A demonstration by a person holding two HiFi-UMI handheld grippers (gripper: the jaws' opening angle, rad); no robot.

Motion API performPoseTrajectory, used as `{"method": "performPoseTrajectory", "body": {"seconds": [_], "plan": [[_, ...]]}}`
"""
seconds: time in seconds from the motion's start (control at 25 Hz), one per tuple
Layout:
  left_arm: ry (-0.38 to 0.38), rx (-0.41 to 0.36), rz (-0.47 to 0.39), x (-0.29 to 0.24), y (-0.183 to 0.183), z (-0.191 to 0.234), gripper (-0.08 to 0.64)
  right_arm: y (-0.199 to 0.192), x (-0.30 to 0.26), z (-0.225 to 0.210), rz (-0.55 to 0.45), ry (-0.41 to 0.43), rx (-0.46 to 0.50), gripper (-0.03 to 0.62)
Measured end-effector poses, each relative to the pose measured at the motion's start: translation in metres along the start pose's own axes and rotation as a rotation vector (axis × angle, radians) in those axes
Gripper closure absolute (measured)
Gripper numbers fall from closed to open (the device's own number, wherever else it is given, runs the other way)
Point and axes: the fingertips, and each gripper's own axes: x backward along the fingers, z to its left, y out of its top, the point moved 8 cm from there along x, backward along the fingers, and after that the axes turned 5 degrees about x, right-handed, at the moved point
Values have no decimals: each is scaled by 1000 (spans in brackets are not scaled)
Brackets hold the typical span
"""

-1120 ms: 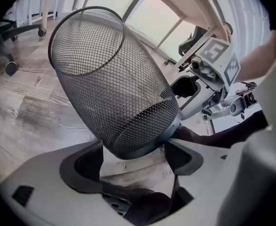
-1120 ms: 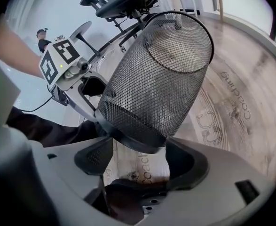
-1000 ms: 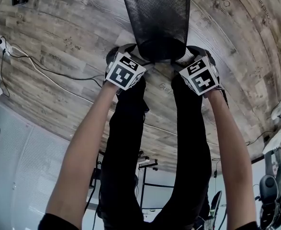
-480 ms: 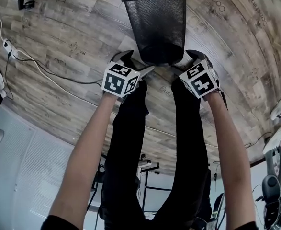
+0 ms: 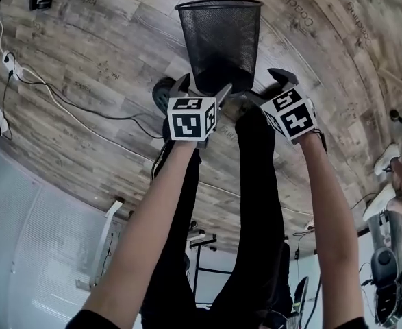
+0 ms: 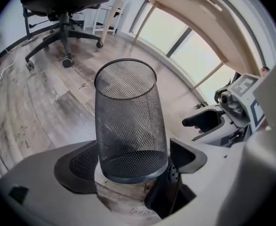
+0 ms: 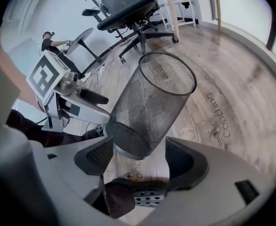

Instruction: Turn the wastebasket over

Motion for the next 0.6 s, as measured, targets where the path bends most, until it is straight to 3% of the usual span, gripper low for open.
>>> {"method": "performPoseTrajectory", "body": {"seconds": [0.6], "plan": [[84,69,123,-29,7,-7,92,81,28,-54,-53,-43,117,258]]}}
